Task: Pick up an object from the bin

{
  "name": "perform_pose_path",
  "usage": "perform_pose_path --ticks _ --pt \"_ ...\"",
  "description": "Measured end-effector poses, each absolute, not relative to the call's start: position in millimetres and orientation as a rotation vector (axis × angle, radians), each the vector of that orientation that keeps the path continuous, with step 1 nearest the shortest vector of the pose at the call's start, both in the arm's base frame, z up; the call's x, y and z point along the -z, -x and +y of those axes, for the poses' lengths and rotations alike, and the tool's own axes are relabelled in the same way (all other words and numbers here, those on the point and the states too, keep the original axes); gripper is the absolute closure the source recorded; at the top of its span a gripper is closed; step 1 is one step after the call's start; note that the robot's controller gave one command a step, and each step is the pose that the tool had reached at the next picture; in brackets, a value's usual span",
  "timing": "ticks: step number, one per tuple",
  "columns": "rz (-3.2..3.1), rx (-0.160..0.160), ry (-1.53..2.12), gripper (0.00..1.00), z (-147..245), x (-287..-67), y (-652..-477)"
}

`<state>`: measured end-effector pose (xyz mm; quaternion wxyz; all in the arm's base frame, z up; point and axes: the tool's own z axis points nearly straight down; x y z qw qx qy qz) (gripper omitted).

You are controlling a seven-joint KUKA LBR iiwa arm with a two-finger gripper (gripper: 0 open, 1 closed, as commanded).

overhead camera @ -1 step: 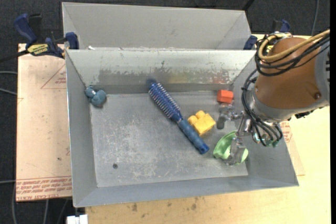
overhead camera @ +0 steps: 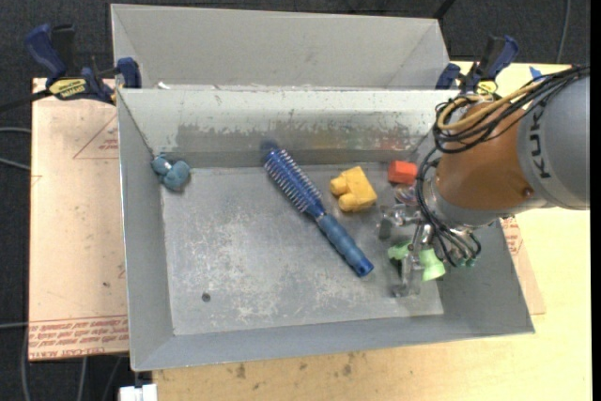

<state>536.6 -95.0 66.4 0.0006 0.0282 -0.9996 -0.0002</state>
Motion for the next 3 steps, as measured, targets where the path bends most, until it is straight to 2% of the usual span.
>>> perform_pose_path --ticks 1,2,3 --pt "-3.147 -0.004 -0.023 0.0 -152.8 -85.6 -553.6" --pt "-3.144 0.0 -0.033 1.0 -148.8 -84.7 -553.1" --pt "-3.151 -0.003 -0.033 1.0 -137.1 -197.3 -530.0"
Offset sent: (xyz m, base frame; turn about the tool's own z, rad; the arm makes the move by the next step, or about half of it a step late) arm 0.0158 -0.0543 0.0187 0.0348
